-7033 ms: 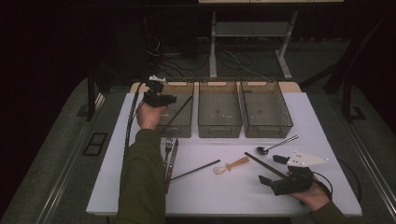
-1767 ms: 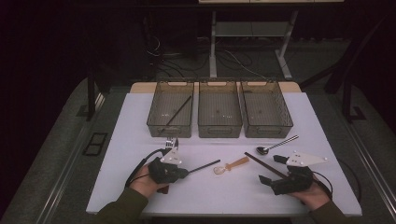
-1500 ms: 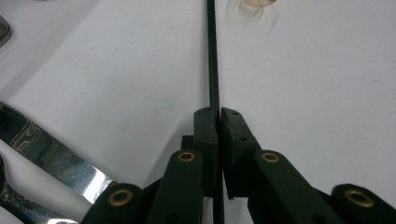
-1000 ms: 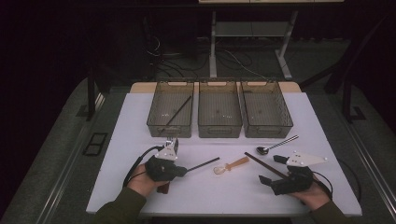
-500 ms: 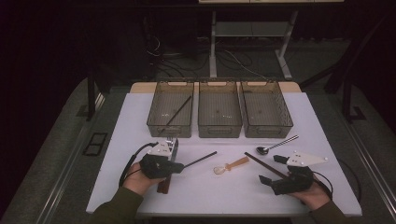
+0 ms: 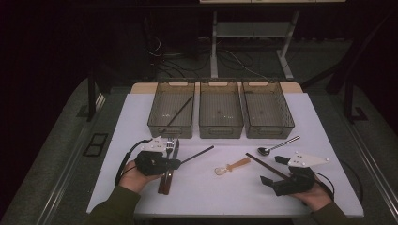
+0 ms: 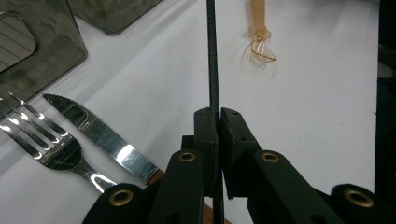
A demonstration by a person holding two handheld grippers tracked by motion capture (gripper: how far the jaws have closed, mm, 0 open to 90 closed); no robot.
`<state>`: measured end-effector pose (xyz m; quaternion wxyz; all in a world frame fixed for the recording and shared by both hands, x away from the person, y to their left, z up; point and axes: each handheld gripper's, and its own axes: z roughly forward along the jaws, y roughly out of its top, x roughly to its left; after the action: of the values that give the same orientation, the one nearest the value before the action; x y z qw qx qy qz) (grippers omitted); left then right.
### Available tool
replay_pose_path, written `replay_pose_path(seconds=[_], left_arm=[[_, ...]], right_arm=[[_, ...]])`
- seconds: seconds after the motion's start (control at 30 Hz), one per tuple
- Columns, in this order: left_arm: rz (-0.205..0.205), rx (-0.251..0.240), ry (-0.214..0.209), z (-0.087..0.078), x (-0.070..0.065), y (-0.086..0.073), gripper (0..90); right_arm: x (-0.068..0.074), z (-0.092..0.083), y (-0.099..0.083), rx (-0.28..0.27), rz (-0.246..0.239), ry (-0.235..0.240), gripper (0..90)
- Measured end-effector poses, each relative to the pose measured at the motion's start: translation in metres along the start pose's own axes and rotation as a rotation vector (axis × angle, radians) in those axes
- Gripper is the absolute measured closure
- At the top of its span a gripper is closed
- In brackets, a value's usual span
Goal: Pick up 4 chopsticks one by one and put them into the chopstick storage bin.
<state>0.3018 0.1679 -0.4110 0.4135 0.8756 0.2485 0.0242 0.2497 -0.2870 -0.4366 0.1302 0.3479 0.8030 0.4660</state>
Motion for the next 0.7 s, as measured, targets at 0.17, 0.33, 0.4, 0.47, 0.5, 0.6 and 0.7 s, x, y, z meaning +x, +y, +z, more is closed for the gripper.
replay_pose_path(seconds=[0.17, 0.33, 0.4, 0.47, 0.5, 0.6, 0.7], left_arm=[[-0.007, -0.008, 0.013, -0.004, 0.005, 0.002, 84.9], [-0.010, -0.030, 0.035, -0.010, 0.009, 0.004, 84.9], [-0.009, -0.035, 0.043, -0.012, 0.011, 0.005, 84.9], [-0.015, -0.045, 0.049, -0.014, 0.013, 0.005, 84.9], [-0.017, -0.045, 0.053, -0.015, 0.015, 0.006, 84.9], [-0.019, -0.058, 0.058, -0.018, 0.017, 0.008, 84.9], [-0.021, -0.070, 0.064, -0.021, 0.018, 0.011, 84.9]], right_arm=[[0.000, 0.000, 0.000, 0.001, 0.000, -0.001, 3.9], [0.000, 0.001, 0.000, 0.002, -0.001, -0.001, 3.9], [0.000, 0.001, 0.000, 0.002, -0.001, 0.000, 3.9], [0.000, 0.001, 0.000, 0.003, 0.000, -0.001, 3.9], [0.000, 0.001, 0.000, 0.004, 0.000, -0.001, 3.9], [0.000, 0.001, 0.000, 0.003, -0.001, -0.002, 3.9], [-0.001, 0.001, 0.000, 0.003, 0.000, -0.003, 3.9]])
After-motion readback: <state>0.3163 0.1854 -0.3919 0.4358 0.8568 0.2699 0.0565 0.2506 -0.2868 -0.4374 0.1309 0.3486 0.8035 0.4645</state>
